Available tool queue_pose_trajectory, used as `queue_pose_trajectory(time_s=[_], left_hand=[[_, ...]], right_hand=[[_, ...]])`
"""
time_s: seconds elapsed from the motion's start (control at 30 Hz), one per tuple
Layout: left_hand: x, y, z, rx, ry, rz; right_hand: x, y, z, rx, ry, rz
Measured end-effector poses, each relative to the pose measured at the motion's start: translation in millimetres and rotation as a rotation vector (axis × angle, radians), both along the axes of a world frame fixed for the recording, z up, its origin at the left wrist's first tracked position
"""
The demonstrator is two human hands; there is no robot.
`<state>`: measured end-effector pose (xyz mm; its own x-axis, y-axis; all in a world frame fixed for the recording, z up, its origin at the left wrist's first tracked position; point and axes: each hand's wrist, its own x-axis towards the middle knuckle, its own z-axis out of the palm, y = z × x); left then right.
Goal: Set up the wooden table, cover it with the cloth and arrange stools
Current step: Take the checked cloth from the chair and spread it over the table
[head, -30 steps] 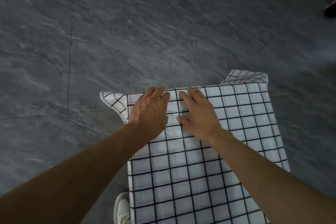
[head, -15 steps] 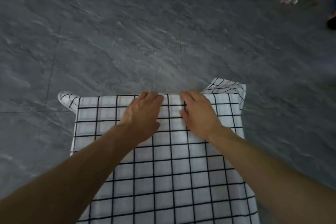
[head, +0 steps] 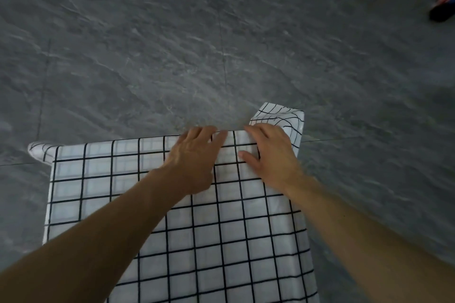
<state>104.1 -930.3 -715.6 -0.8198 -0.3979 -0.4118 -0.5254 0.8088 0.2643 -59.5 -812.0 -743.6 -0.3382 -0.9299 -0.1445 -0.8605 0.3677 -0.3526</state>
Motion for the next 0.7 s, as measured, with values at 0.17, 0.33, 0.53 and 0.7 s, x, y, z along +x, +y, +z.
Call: queue_pose_trajectory(time_s=[0.17, 0.33, 0.53, 0.7], left_hand=[[-9.5, 11.0, -4.5, -0.005, 0.063, -0.010], [-11.6, 12.0, -3.5, 0.008, 0.049, 0.019], [-14.4, 13.2, -1.6, 0.041, 0.019, 0.050], [-13.3, 15.9, -0.5, 0.048, 0.015, 0.067]], right_hand=[[-11.6, 0.5, -7.6, 0.009, -0.022, 0.027], [-22.2, 11.1, -14.9, -0.002, -0.101, -0.074], [-23.6, 16.0, -6.8, 0.018, -0.035, -0.094], [29.8, 43.5, 8.3, 0.103, -0.003, -0.039]])
